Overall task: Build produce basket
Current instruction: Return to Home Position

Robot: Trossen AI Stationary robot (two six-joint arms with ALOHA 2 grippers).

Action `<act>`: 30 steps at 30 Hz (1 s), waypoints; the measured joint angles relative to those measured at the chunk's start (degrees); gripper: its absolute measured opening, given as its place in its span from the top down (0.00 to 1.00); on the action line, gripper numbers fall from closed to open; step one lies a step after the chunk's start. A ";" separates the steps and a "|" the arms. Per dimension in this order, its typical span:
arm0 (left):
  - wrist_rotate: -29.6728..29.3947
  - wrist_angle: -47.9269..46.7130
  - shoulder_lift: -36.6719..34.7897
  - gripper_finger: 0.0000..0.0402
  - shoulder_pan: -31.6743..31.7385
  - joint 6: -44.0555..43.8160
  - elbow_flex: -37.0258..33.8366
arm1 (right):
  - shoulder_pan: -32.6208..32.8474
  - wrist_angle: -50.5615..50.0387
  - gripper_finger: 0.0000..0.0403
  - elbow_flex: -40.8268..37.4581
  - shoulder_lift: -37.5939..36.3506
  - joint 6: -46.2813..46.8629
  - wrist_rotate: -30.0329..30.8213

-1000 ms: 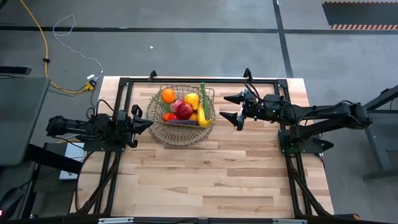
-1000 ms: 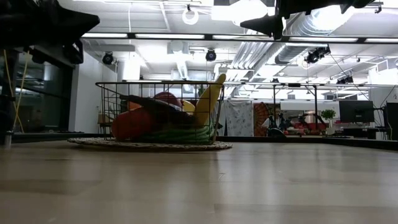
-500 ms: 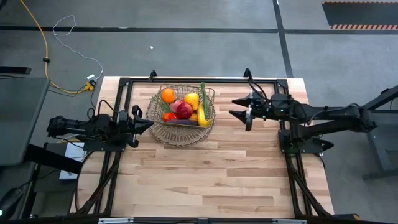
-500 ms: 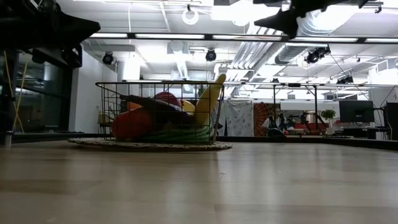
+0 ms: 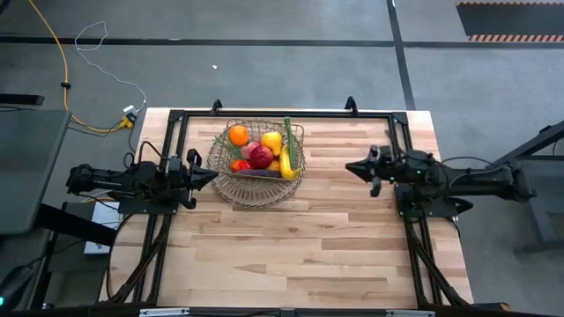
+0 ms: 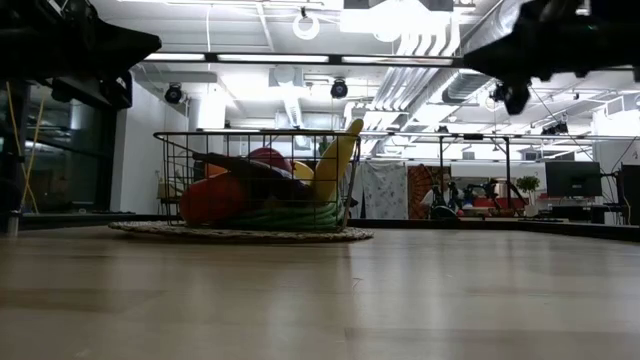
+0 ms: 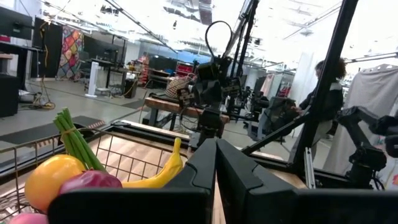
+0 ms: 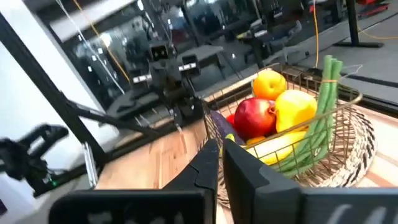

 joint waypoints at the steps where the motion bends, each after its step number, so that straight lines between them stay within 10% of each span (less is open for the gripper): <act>1: 0.00 0.00 0.00 0.99 0.00 0.00 0.00 | -0.20 0.15 0.98 -1.30 -2.18 0.69 0.00; 18: 0.02 0.00 0.00 0.99 0.00 0.00 0.04 | 12.72 5.56 1.00 -13.53 -14.77 -0.40 10.60; 30: 0.04 0.00 0.00 0.99 0.00 0.02 0.04 | 7.67 -11.46 1.00 -13.53 -24.81 -5.50 2.63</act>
